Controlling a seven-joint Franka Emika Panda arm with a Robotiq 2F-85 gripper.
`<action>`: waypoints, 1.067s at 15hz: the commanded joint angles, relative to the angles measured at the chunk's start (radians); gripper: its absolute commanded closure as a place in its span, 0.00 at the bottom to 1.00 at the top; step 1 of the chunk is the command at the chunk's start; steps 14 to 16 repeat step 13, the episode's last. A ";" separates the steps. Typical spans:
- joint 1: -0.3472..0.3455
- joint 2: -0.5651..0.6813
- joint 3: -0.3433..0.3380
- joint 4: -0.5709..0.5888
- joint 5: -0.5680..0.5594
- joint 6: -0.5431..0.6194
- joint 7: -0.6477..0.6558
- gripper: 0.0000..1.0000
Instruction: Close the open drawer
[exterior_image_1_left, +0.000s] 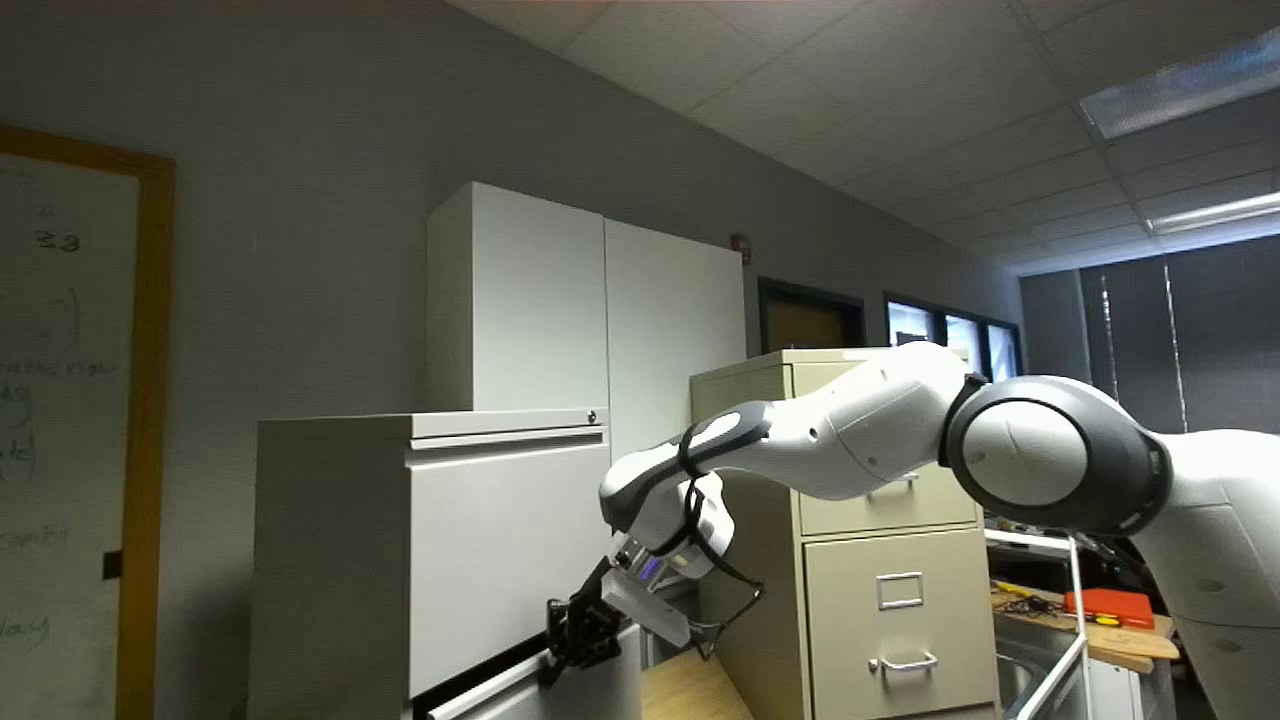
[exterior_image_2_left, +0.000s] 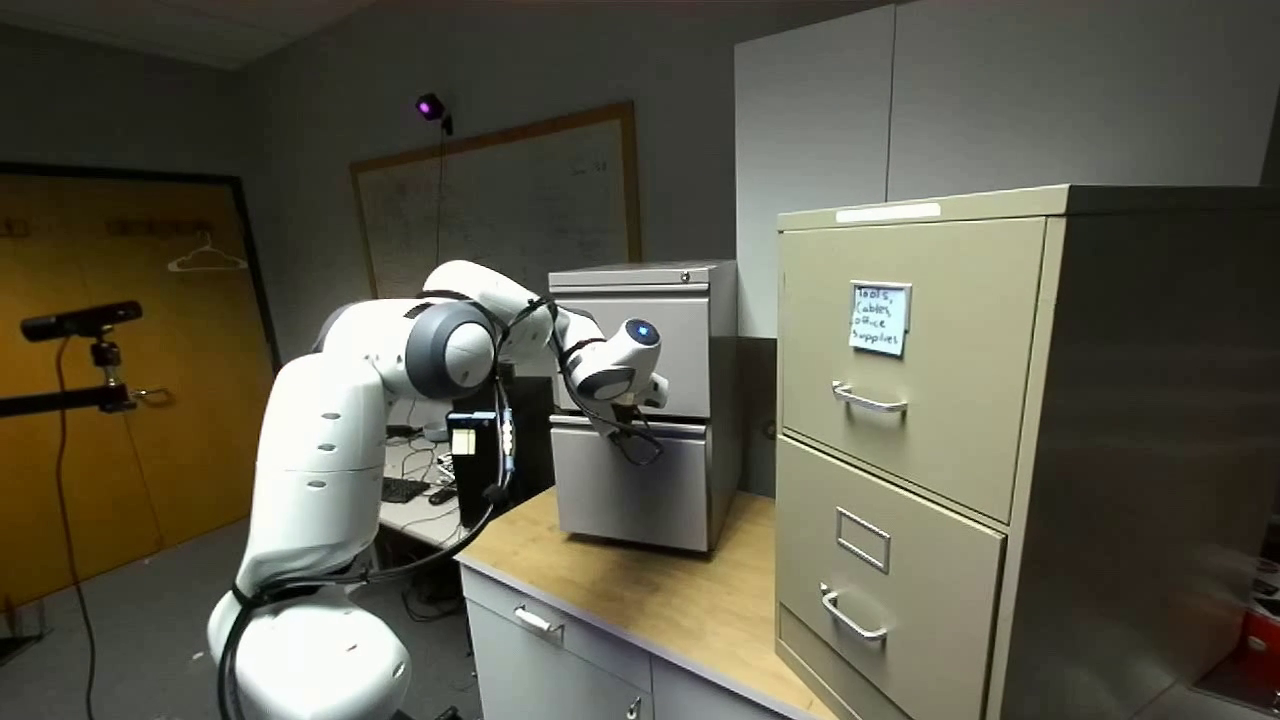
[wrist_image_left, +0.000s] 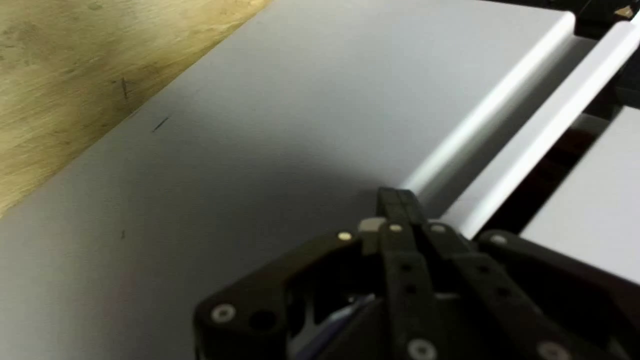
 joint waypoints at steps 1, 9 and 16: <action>0.003 0.083 0.020 0.147 0.021 -0.018 0.054 1.00; 0.009 0.189 0.020 0.297 -0.021 -0.024 0.110 1.00; 0.008 0.208 0.015 0.330 -0.052 -0.052 0.129 1.00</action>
